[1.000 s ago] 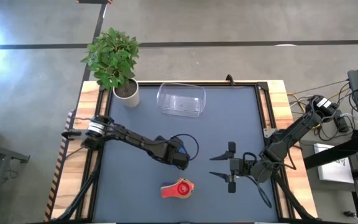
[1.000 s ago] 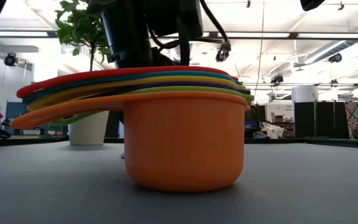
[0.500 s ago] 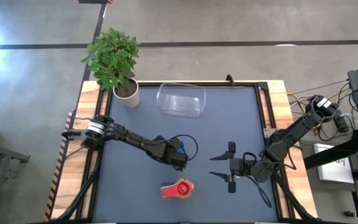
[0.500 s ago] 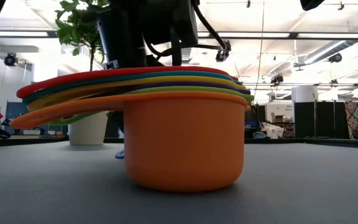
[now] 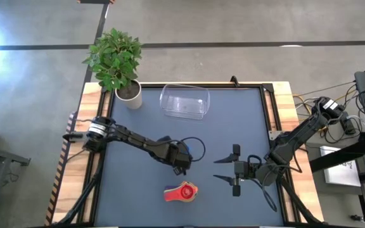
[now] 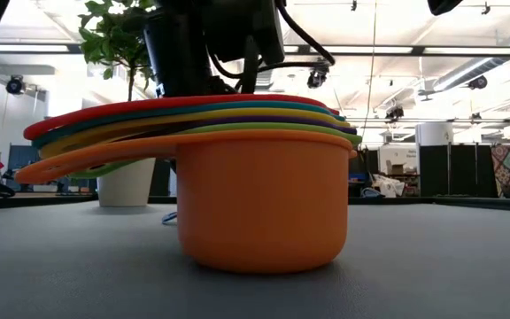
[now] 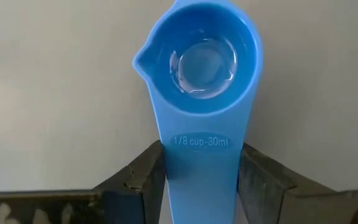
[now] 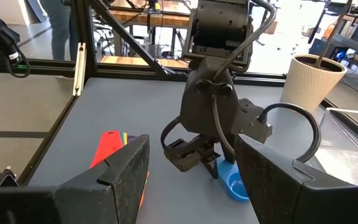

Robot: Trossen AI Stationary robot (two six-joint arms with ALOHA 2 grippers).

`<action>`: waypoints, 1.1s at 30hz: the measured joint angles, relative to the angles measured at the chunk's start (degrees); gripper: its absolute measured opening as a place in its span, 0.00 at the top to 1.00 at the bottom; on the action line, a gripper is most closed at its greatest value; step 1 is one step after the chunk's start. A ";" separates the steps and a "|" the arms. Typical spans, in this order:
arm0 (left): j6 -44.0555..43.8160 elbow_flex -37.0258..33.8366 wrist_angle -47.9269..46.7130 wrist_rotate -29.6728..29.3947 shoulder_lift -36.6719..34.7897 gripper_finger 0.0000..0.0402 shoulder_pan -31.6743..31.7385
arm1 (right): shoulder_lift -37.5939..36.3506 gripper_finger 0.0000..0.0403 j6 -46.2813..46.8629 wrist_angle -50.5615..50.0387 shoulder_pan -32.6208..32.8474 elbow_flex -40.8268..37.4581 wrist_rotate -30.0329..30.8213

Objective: Nest measuring cups in basket
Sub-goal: Stack the blue measuring cup on top of the red measuring cup

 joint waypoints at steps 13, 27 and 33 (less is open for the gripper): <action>9.37 -0.13 -3.01 1.60 -11.46 0.65 -4.46 | 0.00 0.44 0.81 -1.07 -0.02 0.00 -0.01; -1.82 1.67 -0.94 3.36 -14.21 0.65 -17.06 | 0.00 0.44 1.07 -0.99 -0.02 0.00 1.64; -0.76 7.66 -0.70 3.02 -10.69 0.65 -20.19 | 0.00 0.44 1.66 -1.03 -0.02 0.00 1.66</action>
